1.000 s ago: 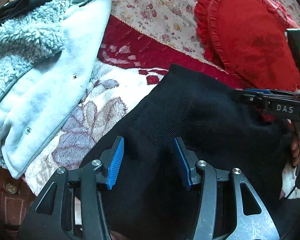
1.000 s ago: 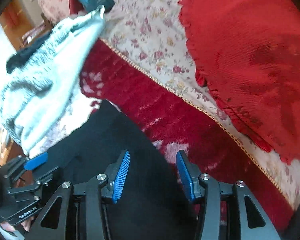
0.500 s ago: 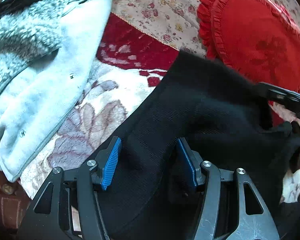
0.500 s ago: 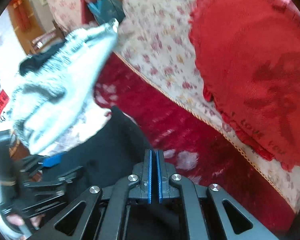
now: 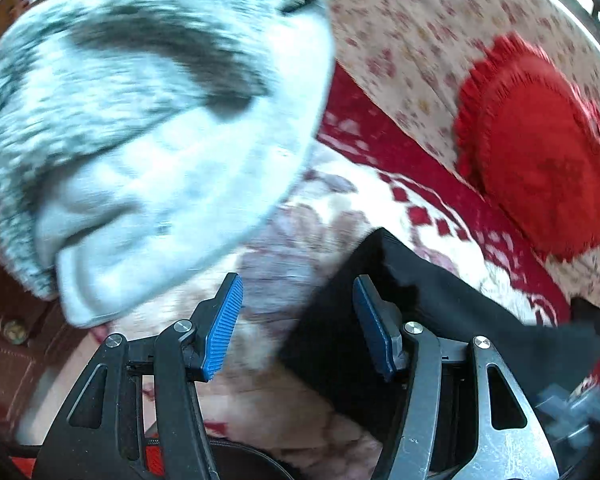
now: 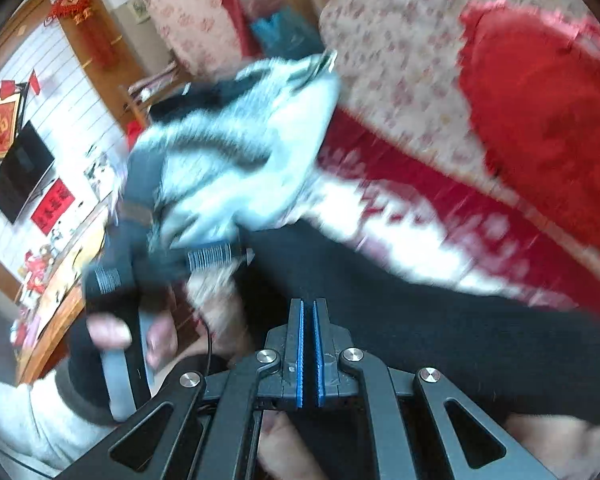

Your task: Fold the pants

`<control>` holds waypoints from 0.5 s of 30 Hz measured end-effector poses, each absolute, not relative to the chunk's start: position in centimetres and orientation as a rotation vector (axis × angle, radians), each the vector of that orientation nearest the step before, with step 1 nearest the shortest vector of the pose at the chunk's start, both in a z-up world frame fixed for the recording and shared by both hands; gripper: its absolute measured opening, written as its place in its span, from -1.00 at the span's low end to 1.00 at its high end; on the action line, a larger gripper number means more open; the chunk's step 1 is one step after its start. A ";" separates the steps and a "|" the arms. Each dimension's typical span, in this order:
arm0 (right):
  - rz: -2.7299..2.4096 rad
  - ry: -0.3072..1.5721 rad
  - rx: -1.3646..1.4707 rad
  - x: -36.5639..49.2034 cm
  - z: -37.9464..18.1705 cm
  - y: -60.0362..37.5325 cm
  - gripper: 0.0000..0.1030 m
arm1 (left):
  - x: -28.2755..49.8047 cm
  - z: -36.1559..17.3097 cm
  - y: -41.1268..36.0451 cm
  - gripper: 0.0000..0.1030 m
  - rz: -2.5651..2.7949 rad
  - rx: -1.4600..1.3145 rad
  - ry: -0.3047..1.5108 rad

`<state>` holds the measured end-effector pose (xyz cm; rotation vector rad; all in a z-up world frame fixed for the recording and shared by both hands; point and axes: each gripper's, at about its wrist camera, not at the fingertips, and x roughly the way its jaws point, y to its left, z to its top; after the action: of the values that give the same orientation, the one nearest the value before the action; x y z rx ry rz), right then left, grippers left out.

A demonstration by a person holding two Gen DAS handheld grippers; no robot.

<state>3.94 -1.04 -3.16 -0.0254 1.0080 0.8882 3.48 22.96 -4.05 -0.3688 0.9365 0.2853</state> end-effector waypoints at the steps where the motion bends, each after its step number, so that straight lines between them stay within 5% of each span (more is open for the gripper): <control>1: 0.891 1.037 -0.018 3.5 -4.3 -0.5 -0.92 | 2.8 -3.8 23.6 0.11 0.296 -0.385 0.927; 9: 0.863 1.126 0.017 3.0 -8.9 1.4 -0.91 | 1.2 -2.6 22.7 0.11 0.264 -0.397 0.911; 15: 0.799 1.067 0.075 0.3 -5.4 -5.2 -0.46 | 1.2 -3.1 18.6 0.11 0.176 -0.340 0.949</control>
<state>0.29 -5.23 -5.37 0.0747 1.0670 0.7995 1.17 18.58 -3.15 -0.3398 0.9487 0.1763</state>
